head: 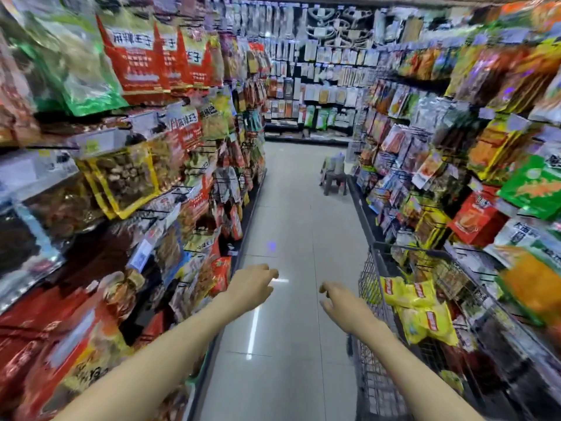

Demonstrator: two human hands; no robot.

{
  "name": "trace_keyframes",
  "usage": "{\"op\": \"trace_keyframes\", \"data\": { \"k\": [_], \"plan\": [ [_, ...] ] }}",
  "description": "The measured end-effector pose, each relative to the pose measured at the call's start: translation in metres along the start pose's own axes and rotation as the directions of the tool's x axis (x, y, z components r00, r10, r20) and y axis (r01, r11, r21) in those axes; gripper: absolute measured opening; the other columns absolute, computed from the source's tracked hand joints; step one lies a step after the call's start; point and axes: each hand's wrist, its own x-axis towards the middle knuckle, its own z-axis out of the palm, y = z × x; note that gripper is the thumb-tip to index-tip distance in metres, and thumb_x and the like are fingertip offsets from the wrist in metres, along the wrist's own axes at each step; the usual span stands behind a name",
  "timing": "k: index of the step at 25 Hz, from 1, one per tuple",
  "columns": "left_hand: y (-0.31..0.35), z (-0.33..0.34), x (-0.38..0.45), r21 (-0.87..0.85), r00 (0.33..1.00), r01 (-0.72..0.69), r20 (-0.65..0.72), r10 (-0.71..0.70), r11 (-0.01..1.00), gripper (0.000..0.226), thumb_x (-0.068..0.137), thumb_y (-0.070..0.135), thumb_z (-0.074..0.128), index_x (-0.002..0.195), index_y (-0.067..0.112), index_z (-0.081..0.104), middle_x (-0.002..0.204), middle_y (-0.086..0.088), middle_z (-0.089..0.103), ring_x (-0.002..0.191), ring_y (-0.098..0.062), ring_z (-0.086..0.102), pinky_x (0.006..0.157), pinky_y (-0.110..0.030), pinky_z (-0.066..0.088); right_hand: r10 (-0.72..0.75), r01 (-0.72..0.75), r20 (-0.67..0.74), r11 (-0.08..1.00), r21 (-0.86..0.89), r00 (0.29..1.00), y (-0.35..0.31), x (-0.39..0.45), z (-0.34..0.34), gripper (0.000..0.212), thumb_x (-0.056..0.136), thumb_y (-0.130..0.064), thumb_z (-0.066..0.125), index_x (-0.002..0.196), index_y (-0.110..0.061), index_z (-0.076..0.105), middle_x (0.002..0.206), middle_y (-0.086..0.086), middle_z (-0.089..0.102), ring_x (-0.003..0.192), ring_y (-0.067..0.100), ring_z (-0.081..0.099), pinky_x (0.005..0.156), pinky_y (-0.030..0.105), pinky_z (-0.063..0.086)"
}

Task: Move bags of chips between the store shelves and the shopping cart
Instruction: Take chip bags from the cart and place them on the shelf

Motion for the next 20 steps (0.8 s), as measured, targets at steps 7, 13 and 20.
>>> {"op": "trace_keyframes", "data": {
  "k": [7,13,20],
  "plan": [
    [-0.009,-0.005,0.157,-0.029,1.0,-0.021,-0.013,0.02,0.999,0.039,0.096,0.026,0.053,0.134,0.024,0.052,0.132,-0.001,0.055,0.12,-0.026,0.055,0.089,-0.037,0.048,0.03,-0.03,-0.019,0.999,0.026,0.999,0.063,0.147,-0.037,0.032,0.098,-0.029,0.049,0.128,-0.018,0.053,0.125,0.006,0.062,0.114,0.028,0.058,0.09,0.04,0.049],
    [-0.02,0.024,0.283,-0.074,0.995,-0.076,0.054,0.08,0.994,0.039,0.096,0.028,0.053,0.135,0.027,0.051,0.131,-0.001,0.055,0.119,-0.026,0.055,0.09,-0.038,0.048,0.116,-0.119,0.047,0.991,0.059,0.992,0.117,0.234,-0.017,0.029,0.099,-0.027,0.046,0.126,-0.019,0.052,0.122,0.004,0.061,0.108,0.028,0.059,0.084,0.036,0.048],
    [-0.01,0.044,0.473,-0.064,0.951,-0.279,0.116,0.285,0.958,0.04,0.098,0.029,0.05,0.138,0.027,0.049,0.138,0.002,0.051,0.125,-0.025,0.051,0.097,-0.037,0.046,0.385,-0.385,0.036,0.904,0.188,0.922,0.203,0.342,-0.014,0.027,0.095,-0.026,0.048,0.12,-0.021,0.055,0.118,0.003,0.064,0.107,0.027,0.06,0.083,0.036,0.049]
  ]
}}
